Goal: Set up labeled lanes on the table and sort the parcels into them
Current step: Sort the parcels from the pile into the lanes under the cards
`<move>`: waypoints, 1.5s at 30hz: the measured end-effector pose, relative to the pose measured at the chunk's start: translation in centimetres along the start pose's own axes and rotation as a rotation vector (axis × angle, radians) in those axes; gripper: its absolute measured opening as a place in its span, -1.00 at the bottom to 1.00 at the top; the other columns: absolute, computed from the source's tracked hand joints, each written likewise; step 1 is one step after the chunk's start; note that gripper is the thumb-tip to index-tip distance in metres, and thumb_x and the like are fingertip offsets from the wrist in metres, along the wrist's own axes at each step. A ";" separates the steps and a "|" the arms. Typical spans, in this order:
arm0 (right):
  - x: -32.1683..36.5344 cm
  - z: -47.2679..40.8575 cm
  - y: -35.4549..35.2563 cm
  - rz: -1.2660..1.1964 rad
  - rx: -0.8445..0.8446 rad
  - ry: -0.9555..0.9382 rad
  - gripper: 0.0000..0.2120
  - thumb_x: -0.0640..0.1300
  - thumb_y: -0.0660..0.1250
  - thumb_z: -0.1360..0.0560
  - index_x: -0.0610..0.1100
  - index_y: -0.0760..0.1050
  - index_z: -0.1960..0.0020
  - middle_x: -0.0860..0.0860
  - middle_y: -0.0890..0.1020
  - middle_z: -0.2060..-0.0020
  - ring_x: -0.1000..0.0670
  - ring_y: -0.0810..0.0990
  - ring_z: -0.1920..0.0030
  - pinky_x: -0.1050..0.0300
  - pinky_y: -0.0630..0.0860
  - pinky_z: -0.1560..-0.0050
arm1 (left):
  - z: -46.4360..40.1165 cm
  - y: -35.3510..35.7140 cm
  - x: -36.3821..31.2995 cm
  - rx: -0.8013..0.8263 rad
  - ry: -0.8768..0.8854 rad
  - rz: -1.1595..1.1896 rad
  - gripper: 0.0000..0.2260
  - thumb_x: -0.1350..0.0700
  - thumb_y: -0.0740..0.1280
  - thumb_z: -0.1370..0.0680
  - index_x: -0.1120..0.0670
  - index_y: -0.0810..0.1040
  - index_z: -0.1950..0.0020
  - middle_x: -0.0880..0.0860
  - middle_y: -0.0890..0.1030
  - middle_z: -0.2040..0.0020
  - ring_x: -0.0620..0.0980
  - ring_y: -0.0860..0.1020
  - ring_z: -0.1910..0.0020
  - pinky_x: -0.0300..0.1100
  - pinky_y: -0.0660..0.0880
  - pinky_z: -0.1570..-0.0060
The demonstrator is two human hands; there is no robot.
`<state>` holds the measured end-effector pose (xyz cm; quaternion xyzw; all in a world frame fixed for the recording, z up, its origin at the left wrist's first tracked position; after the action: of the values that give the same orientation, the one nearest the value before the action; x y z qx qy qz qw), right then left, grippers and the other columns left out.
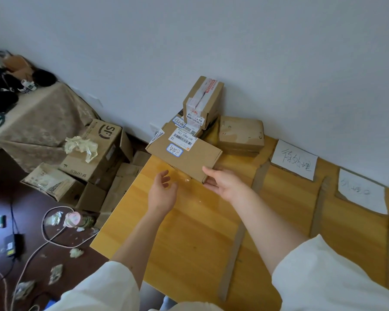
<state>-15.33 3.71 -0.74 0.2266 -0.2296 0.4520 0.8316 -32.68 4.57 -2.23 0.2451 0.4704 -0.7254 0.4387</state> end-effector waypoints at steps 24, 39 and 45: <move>2.1 13.9 -15.2 0.227 -0.220 -0.563 -0.50 -0.01 0.55 -0.37 0.12 0.49 -0.26 0.10 0.59 -0.11 0.10 0.56 -0.16 0.20 0.49 -0.16 | 10.2 5.7 -9.2 0.497 0.443 0.004 -0.53 0.05 0.47 -0.46 -0.02 0.45 -0.34 -0.13 0.56 -0.17 -0.18 0.51 -0.13 -0.31 0.43 -0.09; -4.4 14.9 -22.8 -0.003 -0.481 -0.314 -0.22 0.27 0.48 -0.32 -0.03 0.36 -0.42 0.05 0.54 -0.29 0.00 0.52 -0.25 0.06 0.45 -0.13 | 14.4 11.0 -7.6 0.451 -0.160 0.494 -0.80 0.11 0.44 -0.51 0.15 0.47 0.01 0.19 0.65 -0.05 0.11 0.66 0.01 -0.15 0.62 0.04; -6.9 14.8 -22.3 -0.161 -0.291 -0.244 -0.56 -0.10 0.47 -0.46 -0.10 0.46 -0.30 -0.04 0.65 -0.15 -0.04 0.64 -0.11 0.12 0.64 0.16 | 15.5 11.6 -6.5 0.440 -0.277 0.546 -0.67 0.12 0.40 -0.53 0.26 0.50 -0.21 0.20 0.66 -0.09 0.05 0.66 0.07 -0.11 0.60 -0.02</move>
<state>-2.27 -20.35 3.16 0.1748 -0.3729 0.3153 0.8550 -18.48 -8.69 4.07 0.3495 0.1566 -0.6917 0.6123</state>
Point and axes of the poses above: each hand's wrist, its own z-axis away from the middle knuckle, its own y-axis out of the palm, x = y × z, the point moved 1 cm from there along -z, towards the middle knuckle
